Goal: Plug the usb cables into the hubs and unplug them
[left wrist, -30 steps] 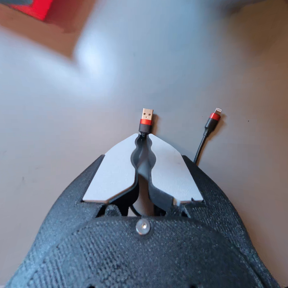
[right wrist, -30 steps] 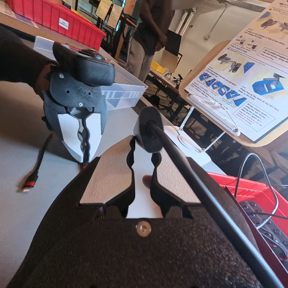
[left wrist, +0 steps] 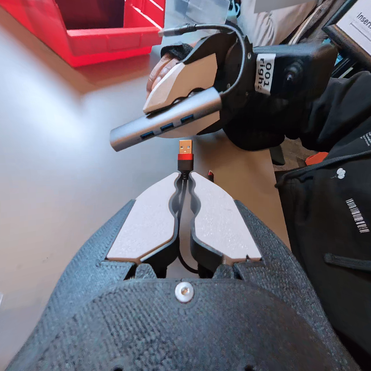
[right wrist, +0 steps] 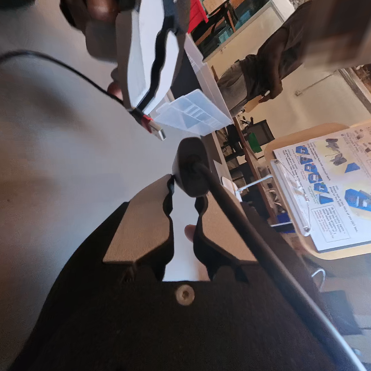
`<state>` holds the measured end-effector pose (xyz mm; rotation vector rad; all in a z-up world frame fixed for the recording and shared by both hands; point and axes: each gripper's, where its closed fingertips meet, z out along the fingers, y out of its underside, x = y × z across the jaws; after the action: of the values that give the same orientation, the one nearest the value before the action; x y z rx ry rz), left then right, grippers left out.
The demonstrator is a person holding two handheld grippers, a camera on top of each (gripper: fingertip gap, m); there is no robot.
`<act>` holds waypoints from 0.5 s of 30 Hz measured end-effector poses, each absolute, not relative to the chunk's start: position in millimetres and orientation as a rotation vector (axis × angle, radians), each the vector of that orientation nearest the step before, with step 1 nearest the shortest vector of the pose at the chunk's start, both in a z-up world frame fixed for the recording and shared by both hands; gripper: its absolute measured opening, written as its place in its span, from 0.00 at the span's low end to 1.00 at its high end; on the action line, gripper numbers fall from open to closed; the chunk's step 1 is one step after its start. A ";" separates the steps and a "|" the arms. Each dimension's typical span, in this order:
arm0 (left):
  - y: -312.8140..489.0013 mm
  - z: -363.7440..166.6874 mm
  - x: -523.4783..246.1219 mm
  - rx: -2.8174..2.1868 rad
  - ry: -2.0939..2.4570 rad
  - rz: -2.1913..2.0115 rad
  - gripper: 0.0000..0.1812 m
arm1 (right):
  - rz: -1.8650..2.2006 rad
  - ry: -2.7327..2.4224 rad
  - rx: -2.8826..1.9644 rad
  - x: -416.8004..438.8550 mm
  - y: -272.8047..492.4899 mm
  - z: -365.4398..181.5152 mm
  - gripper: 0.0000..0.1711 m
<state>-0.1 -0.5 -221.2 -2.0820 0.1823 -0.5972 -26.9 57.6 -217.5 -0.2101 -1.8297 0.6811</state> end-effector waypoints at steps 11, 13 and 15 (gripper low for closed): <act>-5.8 -248.7 -1.3 -2.301 0.139 -0.496 0.03 | 0.318 -1.851 0.034 -35.7 50.3 -249.3 0.10; -7.0 -253.4 -0.5 -2.333 0.148 -0.479 0.03 | 0.291 -1.853 0.057 -35.8 47.8 -252.3 0.10; -8.0 -256.6 1.3 -2.354 0.175 -0.457 0.03 | 0.272 -1.855 0.072 -36.0 46.2 -254.6 0.11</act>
<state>1.3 -8.0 -256.6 -2.3545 0.1753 -0.4567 -36.0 46.2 -254.6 0.0720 -1.8547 0.2716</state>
